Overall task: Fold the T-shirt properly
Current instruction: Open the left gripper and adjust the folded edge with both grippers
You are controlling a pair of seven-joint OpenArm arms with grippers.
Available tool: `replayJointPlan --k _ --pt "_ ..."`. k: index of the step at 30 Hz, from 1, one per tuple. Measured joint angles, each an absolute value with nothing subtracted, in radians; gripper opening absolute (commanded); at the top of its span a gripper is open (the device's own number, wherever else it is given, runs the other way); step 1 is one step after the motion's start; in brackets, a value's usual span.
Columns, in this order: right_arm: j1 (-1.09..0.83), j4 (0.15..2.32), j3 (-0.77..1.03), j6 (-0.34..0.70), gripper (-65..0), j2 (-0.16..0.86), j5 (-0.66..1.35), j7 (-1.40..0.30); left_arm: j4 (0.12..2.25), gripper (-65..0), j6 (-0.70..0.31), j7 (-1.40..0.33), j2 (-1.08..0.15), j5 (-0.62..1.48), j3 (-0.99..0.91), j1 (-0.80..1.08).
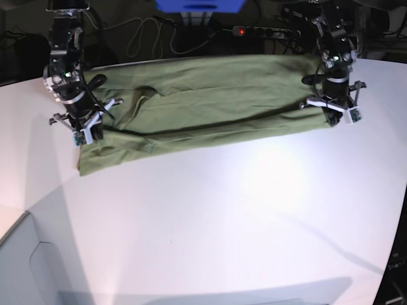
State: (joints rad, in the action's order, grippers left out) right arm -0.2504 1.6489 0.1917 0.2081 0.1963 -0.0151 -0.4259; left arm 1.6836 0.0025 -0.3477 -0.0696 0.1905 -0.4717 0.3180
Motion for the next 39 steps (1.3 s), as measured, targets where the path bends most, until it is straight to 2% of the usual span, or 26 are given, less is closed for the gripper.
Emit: replayJointPlan --k 5,7,9,12,15,18,20,23,28,32,39 --pt "-0.250 1.649 0.192 0.208 -64.4 0.197 -0.015 -0.427 1.663 -65.0 0.002 -0.349 -0.070 0.190 -0.472 0.318" --pt "-0.250 1.649 0.191 0.208 -62.0 0.199 -0.015 -0.427 1.663 -65.0 0.002 -0.349 -0.070 0.190 -0.472 0.318" --pt "-0.251 1.649 0.191 0.208 -55.0 0.212 -0.015 -0.427 1.663 -65.0 0.002 -0.349 -0.070 0.191 -0.472 0.318" --pt "-0.251 1.649 0.196 0.208 -41.1 0.218 -0.016 -0.427 1.663 -63.9 0.002 -0.349 -0.070 0.191 -0.472 0.318" --pt "-0.257 1.649 0.195 0.208 -29.1 0.216 -0.015 -0.427 1.665 -49.9 0.003 -0.348 -0.070 0.191 -0.472 0.327" --pt "-0.258 1.651 0.195 0.208 -22.9 0.216 -0.015 -0.427 1.675 -39.8 0.003 -0.349 -0.069 0.190 -0.472 0.339" --pt "-0.263 1.676 0.205 0.208 -21.8 0.215 -0.015 -0.432 1.675 -37.5 0.003 -0.349 -0.069 0.190 -0.474 0.341" --pt "-0.263 1.736 0.229 0.208 -22.0 0.214 -0.016 -0.432 1.676 -37.7 0.002 -0.348 -0.069 0.191 -0.473 0.340" --pt "-0.239 1.803 0.219 0.217 -22.0 0.213 -0.004 -0.524 1.732 -37.7 0.002 -0.354 -0.066 0.194 -0.474 0.391" --pt "-0.182 1.788 0.228 0.328 -22.1 0.211 -0.017 -0.588 1.798 -37.7 0.009 -0.355 -0.064 0.189 -0.474 0.413" --pt "-0.154 1.690 0.223 0.338 -22.9 0.210 -0.021 -0.625 1.827 -37.7 0.003 -0.354 -0.063 0.194 -0.488 0.423"
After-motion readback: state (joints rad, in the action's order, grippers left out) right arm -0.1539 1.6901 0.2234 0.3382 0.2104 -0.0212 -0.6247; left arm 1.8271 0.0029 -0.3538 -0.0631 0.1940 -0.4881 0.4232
